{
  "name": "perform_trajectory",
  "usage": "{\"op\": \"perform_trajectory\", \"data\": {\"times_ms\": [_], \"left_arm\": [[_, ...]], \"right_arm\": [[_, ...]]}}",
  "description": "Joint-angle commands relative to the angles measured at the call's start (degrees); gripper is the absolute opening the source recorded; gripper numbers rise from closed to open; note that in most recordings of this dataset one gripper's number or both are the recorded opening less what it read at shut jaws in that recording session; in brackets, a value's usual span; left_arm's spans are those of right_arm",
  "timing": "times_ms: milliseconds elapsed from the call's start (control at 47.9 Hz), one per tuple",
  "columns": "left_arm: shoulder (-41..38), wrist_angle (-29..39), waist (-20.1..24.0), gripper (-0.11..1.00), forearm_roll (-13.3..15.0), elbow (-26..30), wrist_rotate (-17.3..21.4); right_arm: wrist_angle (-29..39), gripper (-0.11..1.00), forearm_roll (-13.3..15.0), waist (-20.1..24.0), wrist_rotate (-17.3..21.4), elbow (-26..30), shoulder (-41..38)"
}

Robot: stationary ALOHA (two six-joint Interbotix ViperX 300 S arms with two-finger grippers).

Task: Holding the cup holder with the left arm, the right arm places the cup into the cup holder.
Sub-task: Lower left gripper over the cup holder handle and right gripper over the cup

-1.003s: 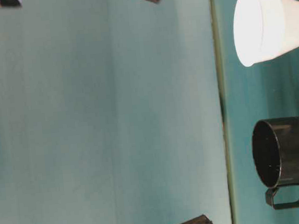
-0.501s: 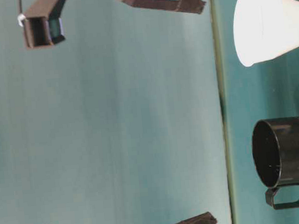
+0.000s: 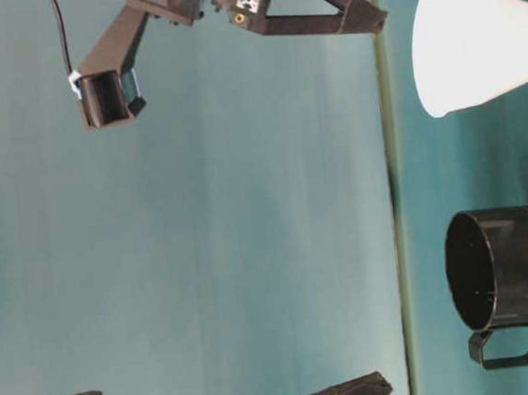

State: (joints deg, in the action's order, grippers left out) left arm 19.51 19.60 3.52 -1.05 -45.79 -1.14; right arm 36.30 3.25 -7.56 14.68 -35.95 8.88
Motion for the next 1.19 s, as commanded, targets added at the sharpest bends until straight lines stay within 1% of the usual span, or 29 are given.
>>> {"op": "perform_trajectory", "data": {"times_ms": [0,230,397,481,564,627,710,731,836,898,940,982,1087,1170], "left_arm": [[0.00,-0.18,-0.18,0.03,-0.09,0.97,0.09],[-0.70,-0.18,-0.09,0.03,-0.18,1.05,0.09],[-0.79,0.00,-0.09,0.03,-0.09,0.88,0.00],[-0.62,-0.09,0.00,0.03,-0.09,0.79,0.00],[-0.62,0.00,0.26,0.06,-0.09,0.62,-0.09],[-0.62,0.00,0.44,0.14,-0.18,0.35,-0.18],[-0.88,0.26,0.53,0.35,-0.09,0.26,-0.26],[-0.97,0.26,0.62,0.41,-0.09,0.18,-0.35],[-2.20,0.26,0.62,0.73,-0.18,0.09,-0.09],[-3.08,0.26,0.62,0.88,-0.18,0.09,0.18],[-3.69,0.26,0.79,0.95,-0.09,0.18,0.44],[-4.31,0.18,0.88,0.98,-0.09,0.35,0.79],[-5.71,-0.26,1.14,0.94,-0.09,0.35,1.58],[-7.12,-1.05,1.76,0.95,-0.09,0.44,1.58]], "right_arm": [[0.09,0.02,0.18,-0.09,-0.18,1.85,0.44],[-0.09,0.02,0.35,-0.09,-0.18,1.85,0.44],[-0.53,0.05,0.35,-0.09,-0.18,2.02,0.53],[-0.88,0.08,0.35,-0.09,-0.18,2.11,0.62],[-0.88,0.17,0.35,-0.09,-0.18,2.29,0.62],[-0.79,0.26,0.35,-0.09,-0.09,2.46,0.62],[-0.70,0.45,0.35,-0.26,0.09,2.64,0.62],[-0.62,0.52,0.35,-0.26,0.18,2.64,0.53],[-0.09,0.81,0.53,-0.26,0.09,2.46,0.35],[0.62,0.93,1.23,-0.26,0.09,2.37,0.18],[1.32,0.98,2.02,-0.26,0.18,2.46,0.09],[1.85,0.98,2.64,-0.26,0.18,2.64,0.00],[2.64,0.96,3.43,-0.35,0.18,2.81,0.09],[2.81,0.97,3.60,-0.53,0.18,2.81,0.00]]}}
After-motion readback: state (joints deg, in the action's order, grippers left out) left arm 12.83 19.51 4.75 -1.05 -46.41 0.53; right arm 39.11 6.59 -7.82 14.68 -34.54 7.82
